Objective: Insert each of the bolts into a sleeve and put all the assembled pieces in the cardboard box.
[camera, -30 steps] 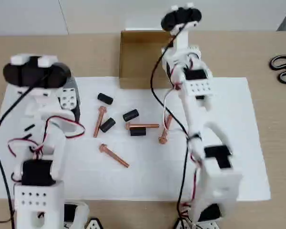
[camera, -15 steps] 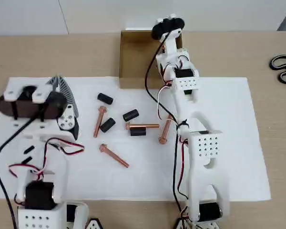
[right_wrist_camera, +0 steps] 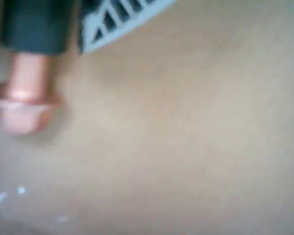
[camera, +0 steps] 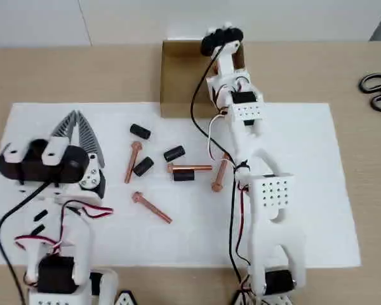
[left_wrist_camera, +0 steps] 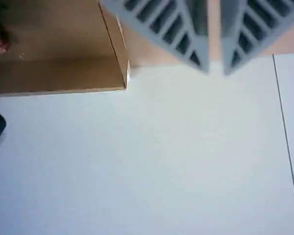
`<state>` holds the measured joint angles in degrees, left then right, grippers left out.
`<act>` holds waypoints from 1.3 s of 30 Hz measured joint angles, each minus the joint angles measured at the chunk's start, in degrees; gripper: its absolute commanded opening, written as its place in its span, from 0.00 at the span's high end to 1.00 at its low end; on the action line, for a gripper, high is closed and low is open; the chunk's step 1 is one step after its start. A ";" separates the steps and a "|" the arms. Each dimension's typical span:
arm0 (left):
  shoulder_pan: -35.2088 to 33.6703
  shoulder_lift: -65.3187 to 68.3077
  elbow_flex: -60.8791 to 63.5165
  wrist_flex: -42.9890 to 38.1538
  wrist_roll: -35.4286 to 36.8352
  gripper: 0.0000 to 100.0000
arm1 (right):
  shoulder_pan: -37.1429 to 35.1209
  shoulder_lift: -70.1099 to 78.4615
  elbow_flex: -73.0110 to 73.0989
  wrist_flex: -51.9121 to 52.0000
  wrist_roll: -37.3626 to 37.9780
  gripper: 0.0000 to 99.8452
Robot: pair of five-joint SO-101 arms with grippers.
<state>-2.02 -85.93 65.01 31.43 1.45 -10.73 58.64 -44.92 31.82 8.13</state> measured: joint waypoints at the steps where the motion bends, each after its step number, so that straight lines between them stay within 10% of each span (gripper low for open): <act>1: 0.00 -0.26 0.00 0.00 0.00 0.99 | 0.00 0.00 0.00 0.09 0.00 0.79; 27: 0.00 -1.14 0.00 0.00 0.53 0.99 | -13.19 -16.35 -11.87 56.09 0.00 0.79; 39: 0.00 -1.14 0.00 0.00 0.53 0.99 | -22.51 -18.11 -12.13 59.52 0.00 0.79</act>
<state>-2.02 -87.08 65.01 31.43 1.98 -33.23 40.53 -57.05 91.34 8.13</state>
